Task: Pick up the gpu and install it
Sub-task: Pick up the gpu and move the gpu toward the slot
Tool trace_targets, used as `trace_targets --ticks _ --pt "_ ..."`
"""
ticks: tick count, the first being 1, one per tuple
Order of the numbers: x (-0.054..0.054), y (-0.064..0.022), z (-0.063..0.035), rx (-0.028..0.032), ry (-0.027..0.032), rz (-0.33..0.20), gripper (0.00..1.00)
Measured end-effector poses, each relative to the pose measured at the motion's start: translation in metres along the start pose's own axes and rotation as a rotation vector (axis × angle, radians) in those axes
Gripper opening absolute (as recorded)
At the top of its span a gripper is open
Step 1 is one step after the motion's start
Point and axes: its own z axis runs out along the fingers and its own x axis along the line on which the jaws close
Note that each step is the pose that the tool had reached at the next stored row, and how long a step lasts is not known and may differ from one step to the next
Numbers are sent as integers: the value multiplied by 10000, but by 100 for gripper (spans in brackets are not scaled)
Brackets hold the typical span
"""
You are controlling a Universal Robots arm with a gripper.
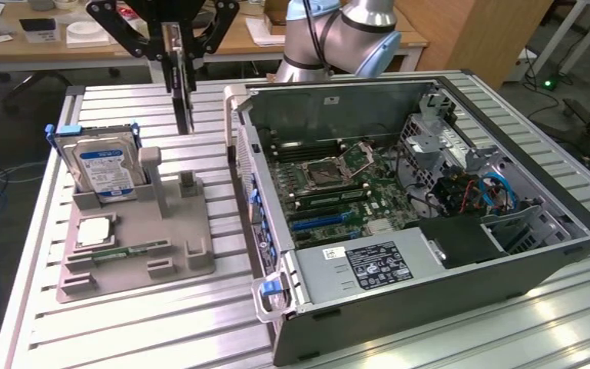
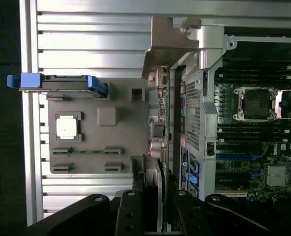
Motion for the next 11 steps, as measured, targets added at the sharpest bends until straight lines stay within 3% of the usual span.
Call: trace_targets --ticks 11 --pt "-109 2 11 0 -1 -2 27"
